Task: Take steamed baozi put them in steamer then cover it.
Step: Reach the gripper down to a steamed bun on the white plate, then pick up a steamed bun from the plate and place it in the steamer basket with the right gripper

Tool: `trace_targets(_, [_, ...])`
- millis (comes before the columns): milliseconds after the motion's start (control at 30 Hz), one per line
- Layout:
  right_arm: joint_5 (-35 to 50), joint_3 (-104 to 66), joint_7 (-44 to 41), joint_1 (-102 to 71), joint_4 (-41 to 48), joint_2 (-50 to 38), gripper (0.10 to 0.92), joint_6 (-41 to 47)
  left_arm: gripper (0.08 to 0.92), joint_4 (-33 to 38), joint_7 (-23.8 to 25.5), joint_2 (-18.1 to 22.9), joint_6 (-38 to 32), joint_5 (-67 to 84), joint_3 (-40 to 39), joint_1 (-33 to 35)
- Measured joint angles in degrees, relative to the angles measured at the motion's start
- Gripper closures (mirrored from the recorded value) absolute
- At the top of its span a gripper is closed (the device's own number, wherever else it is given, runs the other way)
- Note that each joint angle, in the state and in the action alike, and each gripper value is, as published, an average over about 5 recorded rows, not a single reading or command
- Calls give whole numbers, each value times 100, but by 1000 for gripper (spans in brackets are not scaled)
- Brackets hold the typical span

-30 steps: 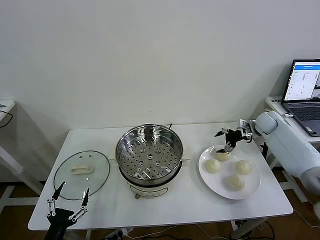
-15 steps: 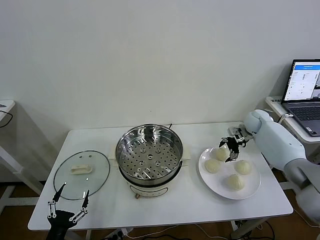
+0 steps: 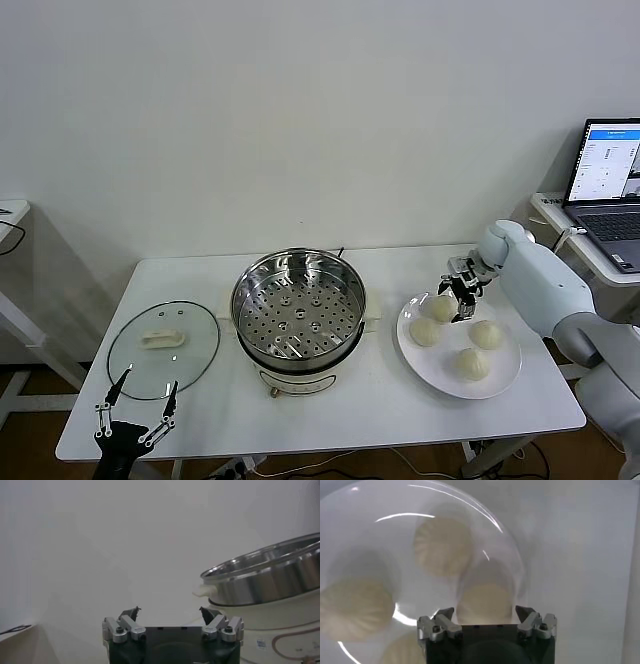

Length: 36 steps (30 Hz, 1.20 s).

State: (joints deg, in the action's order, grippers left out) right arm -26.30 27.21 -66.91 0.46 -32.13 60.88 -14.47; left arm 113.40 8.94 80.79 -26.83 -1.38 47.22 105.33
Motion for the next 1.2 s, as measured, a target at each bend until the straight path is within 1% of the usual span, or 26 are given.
trace_targets(233, [18,112,69,6,-69,-58,330,-15,177,-9,-5,-1,-3,1,7,-28])
trace_targets(400, [214,255,53,76,-365,-220,330,-68,177,11,-8,-8,0,3,28,-33])
trace_targets(633, [684,570,3,515,-1307,-490,330,-486,177,48,-10,-24,13,7,57,-28])
trace_targets(833, [1130,1141,-52,1239,-2295,-495,323,-949,177,64,-12,1,12,7,46,-28])
trace_targets(1000, [1295,1593,-140,1824,-2938,-257,309,-1375,177,106,-14,38,5,7,41,-4])
trace_targets(1200, [1270,2038,-284,2328,-3296,266,304,-1869,177,153,-16,50,-10,7,64,25])
